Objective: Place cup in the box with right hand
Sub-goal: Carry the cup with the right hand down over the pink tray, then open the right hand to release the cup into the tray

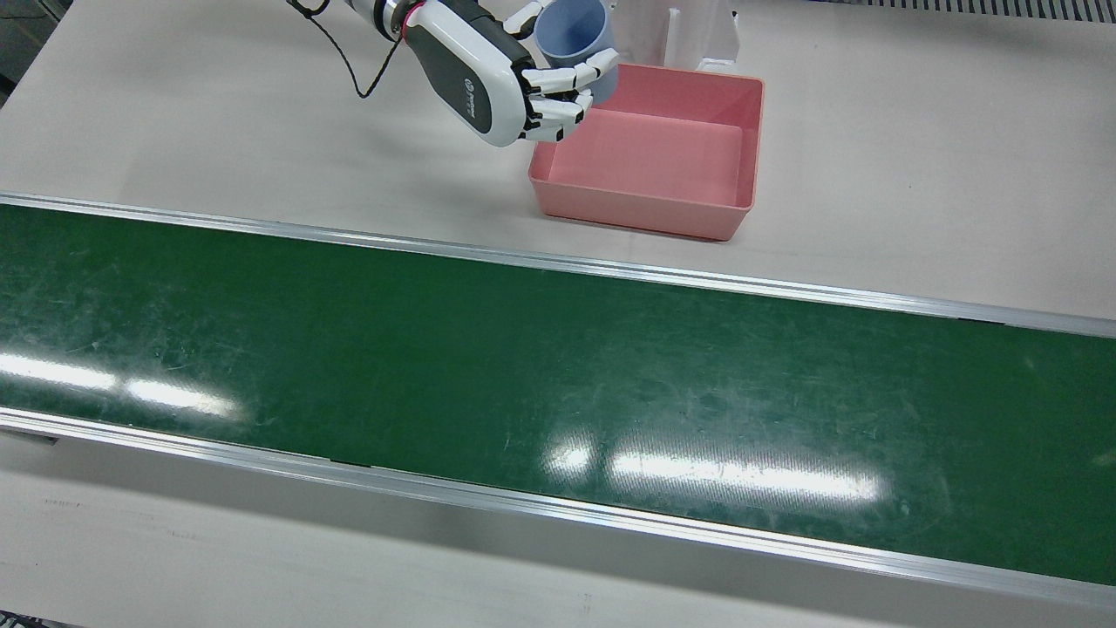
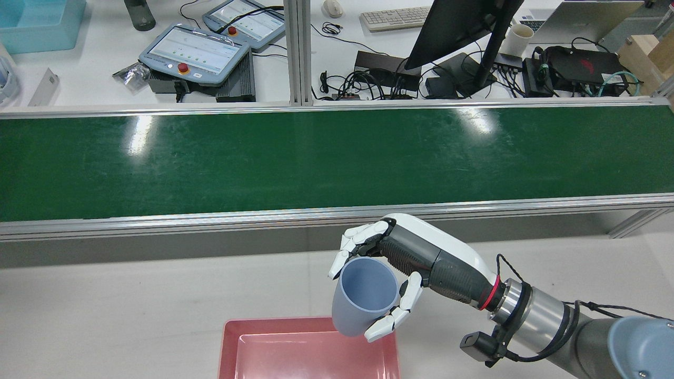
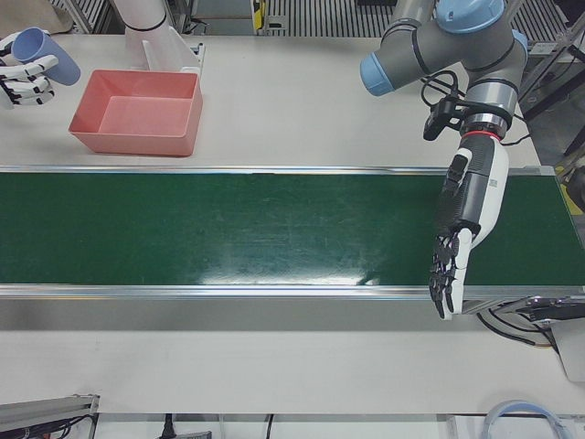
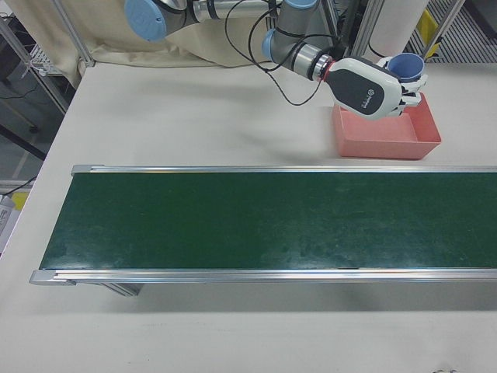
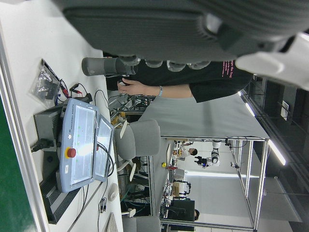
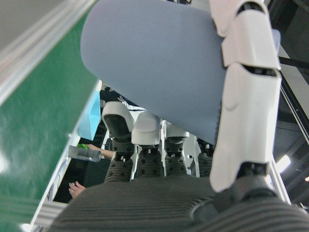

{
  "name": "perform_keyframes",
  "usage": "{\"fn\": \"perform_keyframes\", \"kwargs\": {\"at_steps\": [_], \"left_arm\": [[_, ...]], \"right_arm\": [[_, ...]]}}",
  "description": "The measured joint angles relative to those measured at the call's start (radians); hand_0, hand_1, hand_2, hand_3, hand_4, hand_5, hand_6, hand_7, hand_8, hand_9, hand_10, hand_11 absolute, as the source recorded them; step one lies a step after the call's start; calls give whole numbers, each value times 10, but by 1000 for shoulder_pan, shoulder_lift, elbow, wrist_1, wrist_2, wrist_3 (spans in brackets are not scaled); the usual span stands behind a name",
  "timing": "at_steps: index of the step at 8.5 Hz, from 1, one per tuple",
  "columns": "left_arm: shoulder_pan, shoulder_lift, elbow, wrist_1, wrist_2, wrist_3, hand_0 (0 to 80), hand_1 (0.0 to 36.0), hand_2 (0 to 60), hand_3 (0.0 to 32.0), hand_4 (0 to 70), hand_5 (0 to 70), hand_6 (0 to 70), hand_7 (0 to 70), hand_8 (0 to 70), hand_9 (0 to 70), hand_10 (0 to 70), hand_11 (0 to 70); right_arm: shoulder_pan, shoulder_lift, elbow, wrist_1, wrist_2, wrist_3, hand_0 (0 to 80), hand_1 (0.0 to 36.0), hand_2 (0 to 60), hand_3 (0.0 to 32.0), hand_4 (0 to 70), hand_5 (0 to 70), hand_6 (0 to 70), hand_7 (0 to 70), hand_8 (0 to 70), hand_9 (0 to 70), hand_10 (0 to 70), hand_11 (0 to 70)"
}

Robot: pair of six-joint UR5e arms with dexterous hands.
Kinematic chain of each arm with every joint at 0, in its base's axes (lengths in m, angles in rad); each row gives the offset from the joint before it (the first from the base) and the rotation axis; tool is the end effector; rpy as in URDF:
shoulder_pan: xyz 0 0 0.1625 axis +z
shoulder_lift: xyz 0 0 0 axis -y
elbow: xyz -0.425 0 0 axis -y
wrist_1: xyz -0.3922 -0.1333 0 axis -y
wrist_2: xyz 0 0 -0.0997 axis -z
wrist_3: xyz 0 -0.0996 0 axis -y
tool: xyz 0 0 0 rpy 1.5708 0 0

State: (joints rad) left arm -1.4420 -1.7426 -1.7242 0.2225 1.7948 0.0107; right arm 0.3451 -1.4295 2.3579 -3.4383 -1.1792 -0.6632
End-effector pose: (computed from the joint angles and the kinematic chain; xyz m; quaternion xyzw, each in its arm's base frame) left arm -0.0395 -0.5608 0.5452 -0.1183 0.7321 -0.6583 0.1292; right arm -0.3448 -0.3060 0.2953 -0.1582 -0.8648 0.4007 0.2579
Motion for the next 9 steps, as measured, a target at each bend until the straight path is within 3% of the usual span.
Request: {"fn": "perform_keyframes", "kwargs": {"at_steps": [1, 2, 3, 4, 5, 6, 7, 8, 9], "left_arm": [[0, 0, 0, 0, 0, 0, 0, 0, 0, 0, 0, 0, 0, 0, 0, 0, 0, 0], [0, 0, 0, 0, 0, 0, 0, 0, 0, 0, 0, 0, 0, 0, 0, 0, 0, 0], [0, 0, 0, 0, 0, 0, 0, 0, 0, 0, 0, 0, 0, 0, 0, 0, 0, 0], [0, 0, 0, 0, 0, 0, 0, 0, 0, 0, 0, 0, 0, 0, 0, 0, 0, 0], [0, 0, 0, 0, 0, 0, 0, 0, 0, 0, 0, 0, 0, 0, 0, 0, 0, 0], [0, 0, 0, 0, 0, 0, 0, 0, 0, 0, 0, 0, 0, 0, 0, 0, 0, 0], [0, 0, 0, 0, 0, 0, 0, 0, 0, 0, 0, 0, 0, 0, 0, 0, 0, 0], [0, 0, 0, 0, 0, 0, 0, 0, 0, 0, 0, 0, 0, 0, 0, 0, 0, 0], [0, 0, 0, 0, 0, 0, 0, 0, 0, 0, 0, 0, 0, 0, 0, 0, 0, 0]], "right_arm": [[-34, 3, -17, 2, 14, -10, 586, 162, 34, 0, 251, 116, 329, 700, 474, 700, 173, 266], [-55, 4, -35, 3, 21, -14, 545, 122, 26, 0, 169, 69, 185, 700, 200, 407, 37, 71], [-71, 5, -46, 4, 24, -18, 530, 139, 41, 0, 157, 45, 92, 426, 11, 83, 0, 0], [-83, 5, -53, 5, 26, -20, 523, 158, 73, 0, 164, 38, 81, 398, 6, 65, 0, 0], [-88, 7, -58, 5, 27, -21, 509, 182, 143, 0, 139, 38, 80, 398, 6, 65, 0, 0], [-92, 9, -60, 5, 27, -21, 528, 148, 29, 0, 192, 37, 83, 419, 6, 69, 0, 0], [-97, 13, -61, 5, 27, -22, 512, 177, 126, 0, 160, 37, 88, 445, 7, 75, 0, 0], [-103, 16, -62, 5, 27, -24, 518, 161, 66, 0, 189, 38, 96, 483, 9, 82, 0, 0], [-108, 19, -63, 5, 27, -25, 517, 163, 70, 0, 191, 38, 99, 501, 9, 86, 0, 0]]}}
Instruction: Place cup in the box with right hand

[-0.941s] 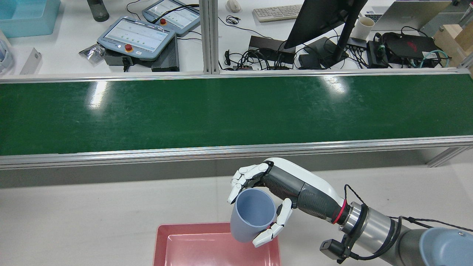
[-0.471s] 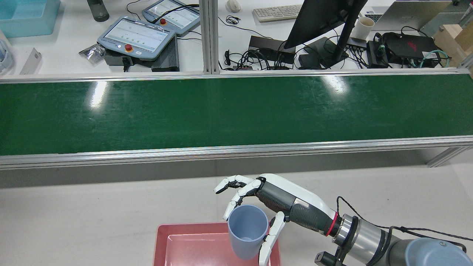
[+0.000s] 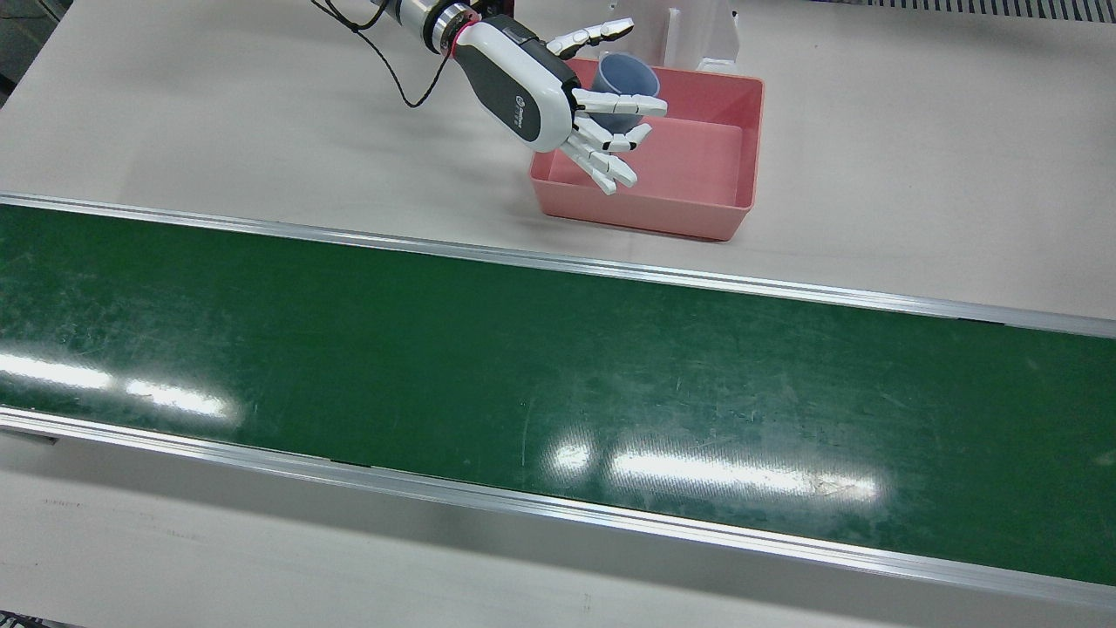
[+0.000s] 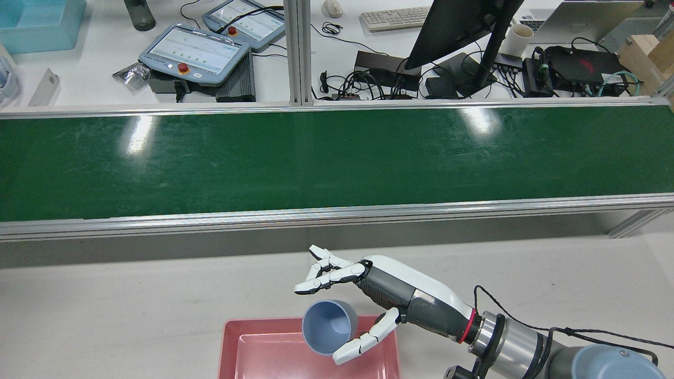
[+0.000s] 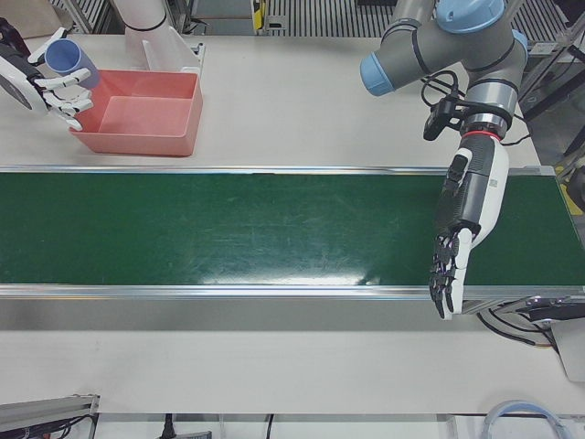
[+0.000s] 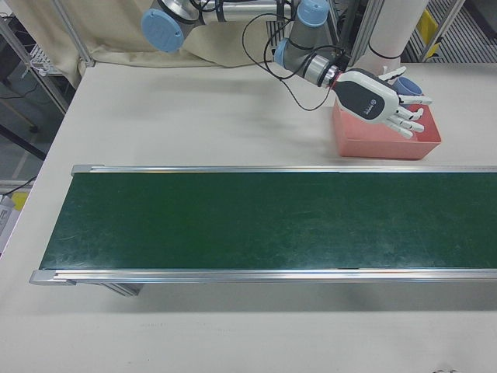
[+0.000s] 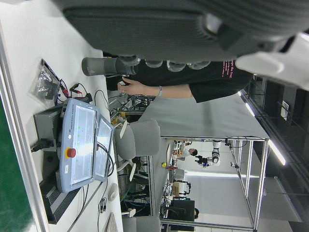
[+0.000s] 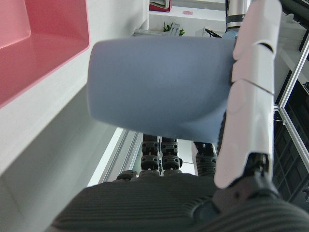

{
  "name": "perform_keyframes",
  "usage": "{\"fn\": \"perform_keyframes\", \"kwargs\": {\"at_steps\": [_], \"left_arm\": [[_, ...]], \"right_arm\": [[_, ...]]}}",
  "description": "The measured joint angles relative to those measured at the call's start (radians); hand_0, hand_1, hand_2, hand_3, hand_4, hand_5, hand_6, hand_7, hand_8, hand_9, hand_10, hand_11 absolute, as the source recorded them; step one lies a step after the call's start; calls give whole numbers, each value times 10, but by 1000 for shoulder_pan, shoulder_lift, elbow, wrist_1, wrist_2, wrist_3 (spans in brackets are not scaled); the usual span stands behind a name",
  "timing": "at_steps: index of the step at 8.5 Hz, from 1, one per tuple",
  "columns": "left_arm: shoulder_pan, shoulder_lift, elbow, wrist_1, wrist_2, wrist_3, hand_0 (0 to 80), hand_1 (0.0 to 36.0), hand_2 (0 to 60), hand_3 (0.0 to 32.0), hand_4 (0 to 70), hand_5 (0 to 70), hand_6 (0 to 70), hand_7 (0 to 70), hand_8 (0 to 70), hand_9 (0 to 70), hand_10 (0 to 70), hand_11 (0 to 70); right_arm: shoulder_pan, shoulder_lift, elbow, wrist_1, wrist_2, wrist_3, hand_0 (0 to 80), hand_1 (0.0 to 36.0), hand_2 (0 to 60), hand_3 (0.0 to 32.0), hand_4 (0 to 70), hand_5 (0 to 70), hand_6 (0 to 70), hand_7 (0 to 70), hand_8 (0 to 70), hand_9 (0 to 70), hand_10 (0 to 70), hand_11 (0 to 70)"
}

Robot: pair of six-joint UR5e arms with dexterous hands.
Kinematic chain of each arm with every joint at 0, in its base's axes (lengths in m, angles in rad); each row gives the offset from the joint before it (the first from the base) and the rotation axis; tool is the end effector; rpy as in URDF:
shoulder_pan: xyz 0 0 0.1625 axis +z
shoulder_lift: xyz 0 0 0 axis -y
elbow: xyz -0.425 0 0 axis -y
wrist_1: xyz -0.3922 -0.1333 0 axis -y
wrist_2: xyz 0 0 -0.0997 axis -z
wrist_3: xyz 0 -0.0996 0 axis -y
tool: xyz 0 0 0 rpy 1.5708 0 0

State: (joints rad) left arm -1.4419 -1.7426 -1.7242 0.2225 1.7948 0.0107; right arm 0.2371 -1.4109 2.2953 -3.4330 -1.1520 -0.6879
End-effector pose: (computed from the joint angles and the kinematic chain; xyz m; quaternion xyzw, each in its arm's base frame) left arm -0.0394 -0.5608 0.5452 -0.1183 0.7321 -0.6583 0.1292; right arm -0.3941 -0.2740 0.3105 -0.1814 -0.8499 0.3995 0.2917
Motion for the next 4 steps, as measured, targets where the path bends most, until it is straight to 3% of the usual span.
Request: {"fn": "perform_keyframes", "kwargs": {"at_steps": [1, 2, 4], "left_arm": [[0, 0, 0, 0, 0, 0, 0, 0, 0, 0, 0, 0, 0, 0, 0, 0, 0, 0], [0, 0, 0, 0, 0, 0, 0, 0, 0, 0, 0, 0, 0, 0, 0, 0, 0, 0], [0, 0, 0, 0, 0, 0, 0, 0, 0, 0, 0, 0, 0, 0, 0, 0, 0, 0]], "right_arm": [[-4, 2, 0, 0, 0, 0, 517, 165, 73, 0, 190, 38, 101, 511, 10, 88, 0, 0], [-6, 2, 0, 0, 0, 0, 510, 176, 118, 0, 179, 38, 104, 525, 10, 91, 0, 0], [-8, 3, 0, 0, 0, 2, 514, 170, 101, 0, 187, 40, 106, 533, 11, 92, 0, 0]]}}
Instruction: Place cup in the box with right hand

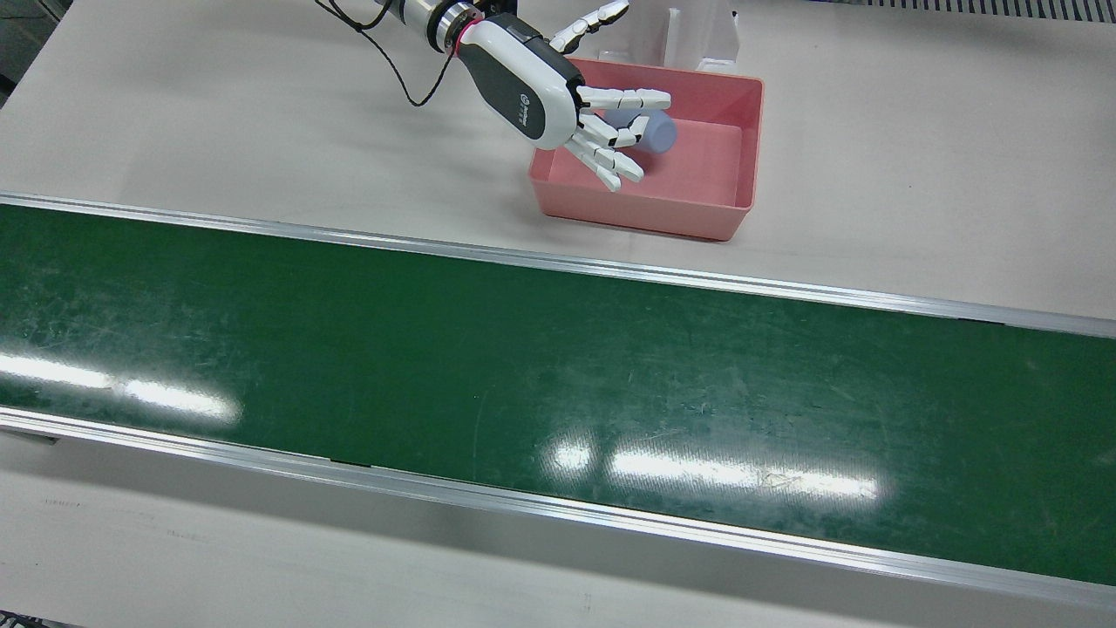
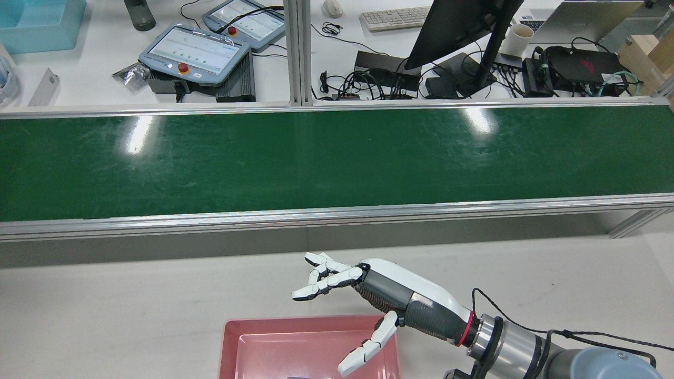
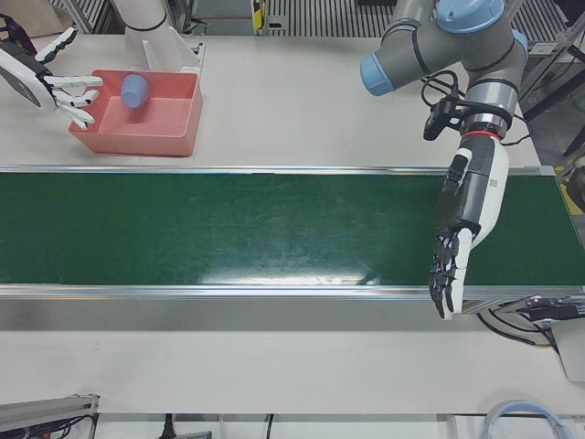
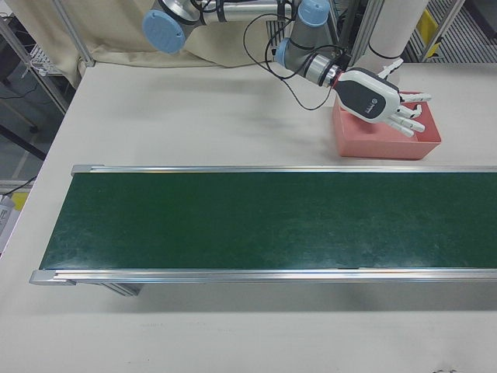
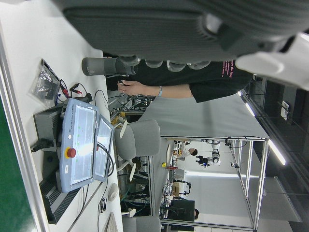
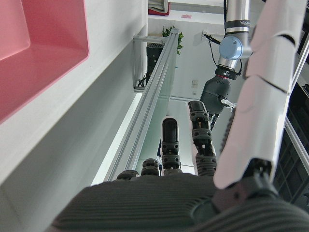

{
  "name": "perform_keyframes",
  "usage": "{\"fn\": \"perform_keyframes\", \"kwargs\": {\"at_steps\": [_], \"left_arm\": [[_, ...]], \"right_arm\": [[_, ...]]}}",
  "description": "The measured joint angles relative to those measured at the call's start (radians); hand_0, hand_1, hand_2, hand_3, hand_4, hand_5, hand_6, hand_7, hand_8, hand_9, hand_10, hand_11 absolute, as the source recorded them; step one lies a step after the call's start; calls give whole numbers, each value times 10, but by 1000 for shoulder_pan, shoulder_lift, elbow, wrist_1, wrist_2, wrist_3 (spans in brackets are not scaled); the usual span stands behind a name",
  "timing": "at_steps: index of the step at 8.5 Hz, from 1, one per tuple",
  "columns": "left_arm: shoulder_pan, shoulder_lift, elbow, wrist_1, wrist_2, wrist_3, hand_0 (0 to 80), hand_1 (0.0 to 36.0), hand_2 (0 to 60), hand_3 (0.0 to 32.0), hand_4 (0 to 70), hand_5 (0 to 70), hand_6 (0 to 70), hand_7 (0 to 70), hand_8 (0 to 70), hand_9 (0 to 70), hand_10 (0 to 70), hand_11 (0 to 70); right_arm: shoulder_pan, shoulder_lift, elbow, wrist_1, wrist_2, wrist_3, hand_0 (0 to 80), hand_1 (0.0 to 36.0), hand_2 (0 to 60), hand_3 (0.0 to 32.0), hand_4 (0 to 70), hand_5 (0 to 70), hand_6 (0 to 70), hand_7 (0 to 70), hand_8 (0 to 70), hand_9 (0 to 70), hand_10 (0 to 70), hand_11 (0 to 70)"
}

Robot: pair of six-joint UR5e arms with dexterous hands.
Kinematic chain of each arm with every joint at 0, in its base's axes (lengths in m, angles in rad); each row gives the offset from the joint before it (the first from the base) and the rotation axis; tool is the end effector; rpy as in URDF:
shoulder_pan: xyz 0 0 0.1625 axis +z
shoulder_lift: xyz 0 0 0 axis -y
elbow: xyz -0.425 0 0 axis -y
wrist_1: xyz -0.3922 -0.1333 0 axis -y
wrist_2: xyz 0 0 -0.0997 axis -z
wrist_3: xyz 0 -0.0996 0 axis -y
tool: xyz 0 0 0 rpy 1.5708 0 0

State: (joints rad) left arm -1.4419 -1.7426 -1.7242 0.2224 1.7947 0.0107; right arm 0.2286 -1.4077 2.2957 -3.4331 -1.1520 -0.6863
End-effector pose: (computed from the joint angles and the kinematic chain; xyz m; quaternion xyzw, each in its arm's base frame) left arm -0.0394 -0.5609 0.5451 -0.1183 0.7321 -0.6582 0.1292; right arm -0.3967 -0.2708 0.3090 -0.1863 -0.8496 0.3979 0.2917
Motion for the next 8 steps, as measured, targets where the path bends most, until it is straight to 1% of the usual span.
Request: {"fn": "perform_keyframes", "kwargs": {"at_steps": [1, 2, 3, 4, 5, 6, 7, 8], "left_arm": [[0, 0, 0, 0, 0, 0, 0, 0, 0, 0, 0, 0, 0, 0, 0, 0, 0, 0], [0, 0, 0, 0, 0, 0, 0, 0, 0, 0, 0, 0, 0, 0, 0, 0, 0, 0], [0, 0, 0, 0, 1, 0, 0, 0, 0, 0, 0, 0, 0, 0, 0, 0, 0, 0], [0, 0, 0, 0, 0, 0, 0, 0, 0, 0, 0, 0, 0, 0, 0, 0, 0, 0], [0, 0, 0, 0, 0, 0, 0, 0, 0, 0, 0, 0, 0, 0, 0, 0, 0, 0], [0, 0, 0, 0, 0, 0, 0, 0, 0, 0, 0, 0, 0, 0, 0, 0, 0, 0], [0, 0, 0, 0, 0, 0, 0, 0, 0, 0, 0, 0, 0, 0, 0, 0, 0, 0], [0, 0, 0, -1, 0, 0, 0, 0, 0, 0, 0, 0, 0, 0, 0, 0, 0, 0]], "right_arm": [[1, 0, 6, 2, 1, 3, 519, 167, 91, 0, 190, 42, 107, 533, 11, 92, 0, 0], [10, 4, 18, 9, 6, 6, 524, 185, 133, 0, 156, 55, 164, 700, 41, 190, 0, 0], [32, 11, 29, 14, 21, 15, 537, 197, 180, 0, 176, 75, 256, 700, 160, 371, 22, 54], [76, 15, 35, 16, 36, 31, 497, 224, 518, 0, 180, 116, 356, 700, 472, 700, 163, 253], [154, 15, 37, 14, 43, 53, 474, 313, 600, 0, 118, 163, 412, 700, 678, 700, 345, 504], [256, 9, 36, 5, 45, 87, 491, 355, 600, 0, 257, 184, 429, 700, 700, 700, 386, 559], [362, -4, 30, -12, 44, 128, 520, 360, 600, 0, 314, 205, 445, 700, 700, 700, 416, 604], [470, -24, 13, -34, 40, 177, 521, 360, 600, 0, 328, 210, 451, 700, 700, 700, 434, 630]]}}
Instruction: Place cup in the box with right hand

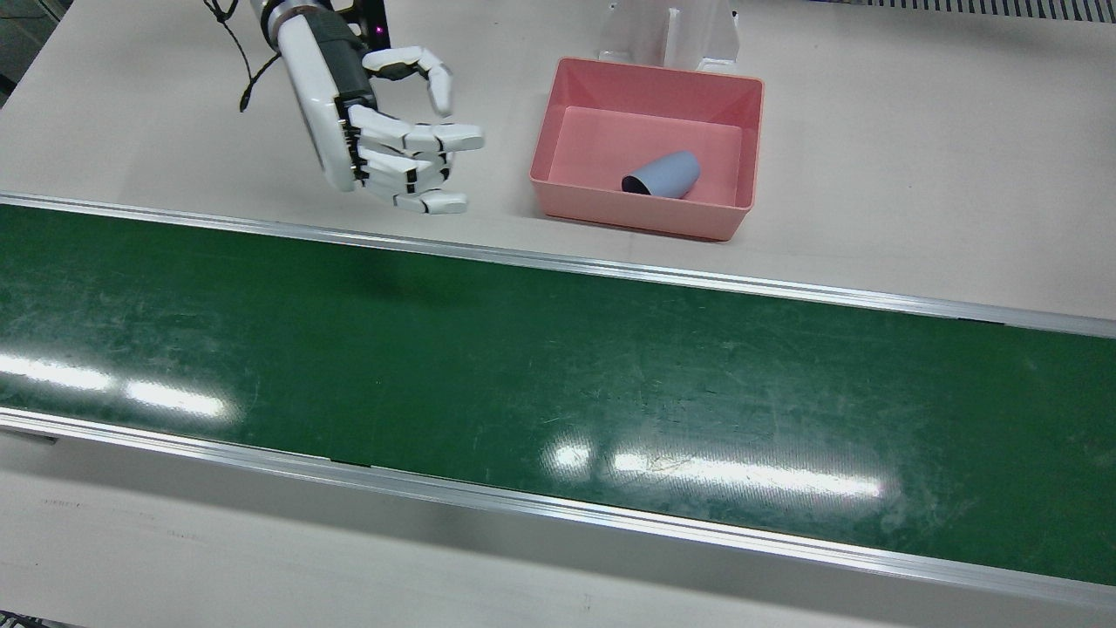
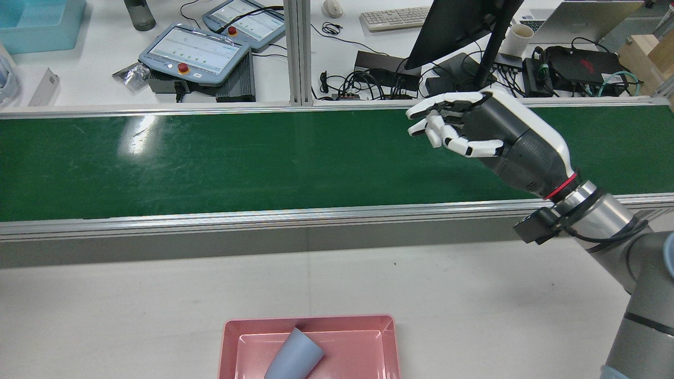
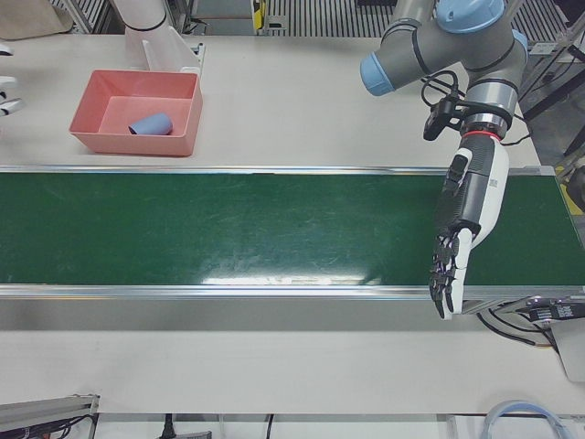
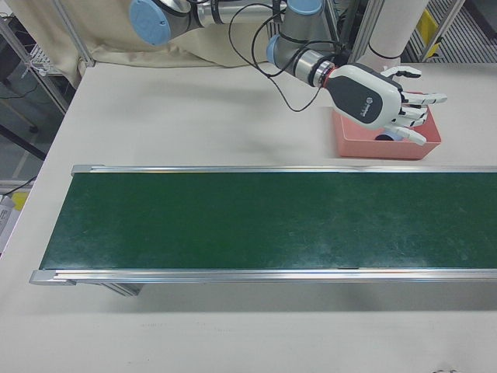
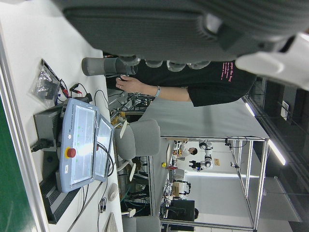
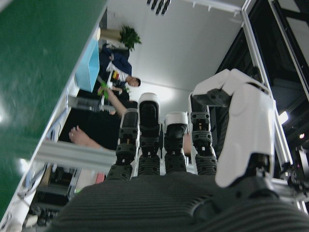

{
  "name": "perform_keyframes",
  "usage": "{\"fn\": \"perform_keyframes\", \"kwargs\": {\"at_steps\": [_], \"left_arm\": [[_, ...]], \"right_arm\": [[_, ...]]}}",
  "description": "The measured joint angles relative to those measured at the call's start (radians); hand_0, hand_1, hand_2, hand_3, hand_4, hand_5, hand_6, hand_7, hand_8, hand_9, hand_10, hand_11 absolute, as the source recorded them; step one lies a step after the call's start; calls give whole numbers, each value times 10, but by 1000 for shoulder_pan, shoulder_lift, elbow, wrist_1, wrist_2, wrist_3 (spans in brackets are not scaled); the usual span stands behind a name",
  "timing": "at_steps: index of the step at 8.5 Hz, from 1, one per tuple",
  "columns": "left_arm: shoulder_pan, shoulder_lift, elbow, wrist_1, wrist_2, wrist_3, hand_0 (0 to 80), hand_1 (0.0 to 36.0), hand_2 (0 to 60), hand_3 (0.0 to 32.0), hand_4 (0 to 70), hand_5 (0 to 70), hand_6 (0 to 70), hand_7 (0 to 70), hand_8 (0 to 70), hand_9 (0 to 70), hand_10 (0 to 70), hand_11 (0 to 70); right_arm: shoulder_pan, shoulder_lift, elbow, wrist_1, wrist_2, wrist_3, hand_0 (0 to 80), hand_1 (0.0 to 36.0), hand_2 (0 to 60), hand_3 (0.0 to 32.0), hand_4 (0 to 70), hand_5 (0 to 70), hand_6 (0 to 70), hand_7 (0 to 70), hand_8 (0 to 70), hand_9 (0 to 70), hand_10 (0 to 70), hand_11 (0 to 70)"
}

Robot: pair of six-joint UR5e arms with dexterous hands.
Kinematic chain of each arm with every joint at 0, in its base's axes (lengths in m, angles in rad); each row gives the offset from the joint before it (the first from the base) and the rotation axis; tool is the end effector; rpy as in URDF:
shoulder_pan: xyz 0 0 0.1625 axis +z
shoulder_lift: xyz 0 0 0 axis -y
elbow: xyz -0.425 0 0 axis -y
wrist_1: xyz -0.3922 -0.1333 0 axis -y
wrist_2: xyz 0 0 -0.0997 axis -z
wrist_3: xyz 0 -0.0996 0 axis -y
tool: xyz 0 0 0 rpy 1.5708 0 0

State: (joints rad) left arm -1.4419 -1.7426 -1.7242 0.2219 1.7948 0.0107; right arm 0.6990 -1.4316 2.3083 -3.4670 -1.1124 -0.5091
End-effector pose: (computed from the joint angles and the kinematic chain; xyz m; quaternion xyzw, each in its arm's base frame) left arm -0.0394 -0.5609 0.5451 -0.1183 0.7323 -0.6581 0.1292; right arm -0.2213 -0.4177 0.3201 -0.0443 -0.8561 0.4927 0.1498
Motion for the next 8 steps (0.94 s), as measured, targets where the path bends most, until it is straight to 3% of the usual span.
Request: {"fn": "perform_keyframes", "kwargs": {"at_steps": [1, 2, 3, 4, 5, 6, 7, 8], "left_arm": [[0, 0, 0, 0, 0, 0, 0, 0, 0, 0, 0, 0, 0, 0, 0, 0, 0, 0], [0, 0, 0, 0, 0, 0, 0, 0, 0, 0, 0, 0, 0, 0, 0, 0, 0, 0], [0, 0, 0, 0, 0, 0, 0, 0, 0, 0, 0, 0, 0, 0, 0, 0, 0, 0], [0, 0, 0, 0, 0, 0, 0, 0, 0, 0, 0, 0, 0, 0, 0, 0, 0, 0], [0, 0, 0, 0, 0, 0, 0, 0, 0, 0, 0, 0, 0, 0, 0, 0, 0, 0], [0, 0, 0, 0, 0, 0, 0, 0, 0, 0, 0, 0, 0, 0, 0, 0, 0, 0], [0, 0, 1, -1, 0, 0, 0, 0, 0, 0, 0, 0, 0, 0, 0, 0, 0, 0], [0, 0, 1, -1, 0, 0, 0, 0, 0, 0, 0, 0, 0, 0, 0, 0, 0, 0]], "right_arm": [[87, -20, -46, -13, -5, 61, 515, 360, 600, 0, 321, 213, 457, 700, 700, 700, 451, 654], [173, -38, -126, -15, -21, 132, 490, 360, 600, 0, 246, 208, 453, 700, 700, 700, 452, 654], [266, -48, -211, -11, -57, 179, 493, 360, 600, 0, 247, 202, 450, 700, 700, 700, 449, 648], [350, -56, -275, 6, -90, 198, 507, 320, 600, 0, 236, 191, 442, 700, 700, 700, 433, 623], [421, -66, -333, 38, -112, 206, 529, 257, 538, 0, 223, 175, 428, 700, 700, 700, 400, 575], [483, -76, -401, 81, -125, 210, 551, 173, 140, 0, 191, 149, 402, 700, 635, 700, 327, 479], [531, -81, -469, 126, -136, 216, 569, 104, 0, 0, 145, 113, 285, 700, 439, 700, 196, 301], [564, -89, -513, 161, -143, 221, 539, 120, 22, 0, 69, 67, 102, 393, 115, 232, 28, 60]]}}
